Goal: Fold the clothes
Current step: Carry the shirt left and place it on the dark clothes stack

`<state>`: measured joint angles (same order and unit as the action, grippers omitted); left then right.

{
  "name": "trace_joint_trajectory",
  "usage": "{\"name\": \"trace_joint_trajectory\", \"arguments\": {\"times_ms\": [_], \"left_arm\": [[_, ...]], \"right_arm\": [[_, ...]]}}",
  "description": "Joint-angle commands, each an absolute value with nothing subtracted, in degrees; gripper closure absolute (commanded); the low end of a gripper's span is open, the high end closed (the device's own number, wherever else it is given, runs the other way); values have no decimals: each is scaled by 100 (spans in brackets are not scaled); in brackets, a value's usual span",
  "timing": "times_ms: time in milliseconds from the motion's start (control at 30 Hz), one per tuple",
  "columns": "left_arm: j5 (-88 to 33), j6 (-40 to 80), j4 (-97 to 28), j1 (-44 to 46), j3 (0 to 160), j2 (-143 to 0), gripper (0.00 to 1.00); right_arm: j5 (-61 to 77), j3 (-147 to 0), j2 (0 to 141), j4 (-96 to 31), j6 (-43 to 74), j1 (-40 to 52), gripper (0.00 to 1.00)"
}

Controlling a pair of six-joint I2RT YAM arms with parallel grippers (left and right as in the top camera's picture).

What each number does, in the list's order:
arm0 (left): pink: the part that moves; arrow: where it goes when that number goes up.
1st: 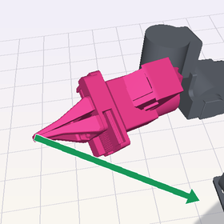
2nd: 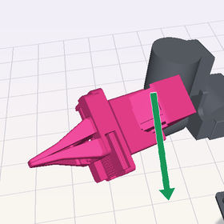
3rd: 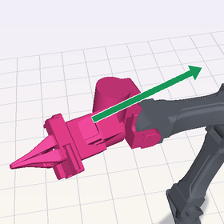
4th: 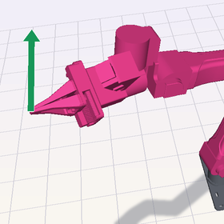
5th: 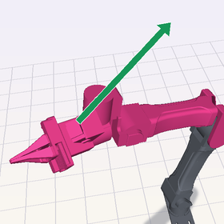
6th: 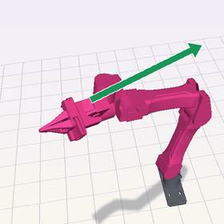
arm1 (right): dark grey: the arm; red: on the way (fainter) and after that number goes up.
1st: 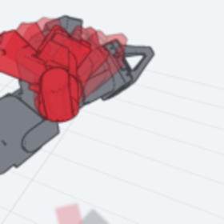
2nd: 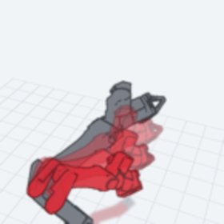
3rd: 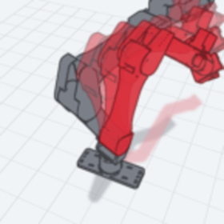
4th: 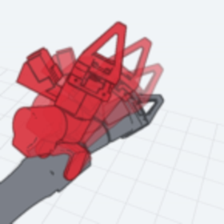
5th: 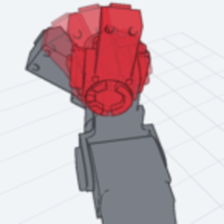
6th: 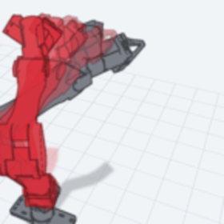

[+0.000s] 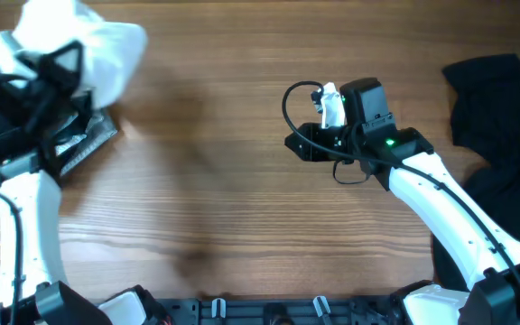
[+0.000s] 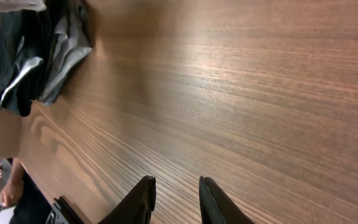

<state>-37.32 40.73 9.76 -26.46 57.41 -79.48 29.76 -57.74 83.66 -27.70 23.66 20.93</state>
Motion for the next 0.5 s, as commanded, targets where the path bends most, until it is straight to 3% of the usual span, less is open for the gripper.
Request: {"name": "trace_joint_trajectory", "arguments": {"times_ms": [0, 300, 467], "left_arm": [[-3636, 3896, 1326, -3310, 6062, -7968, 96], [-3798, 3675, 1205, -4066, 6958, -8608, 96], [-3865, 3011, -163, -4307, 7891, -8604, 96]], "right_arm": [[2945, -5846, 8324, -2836, 2257, 2088, 72], [2941, -5846, 8324, -3039, 2268, 2097, 73], [2941, -5846, 8324, -3048, 2272, 2097, 73]]}}
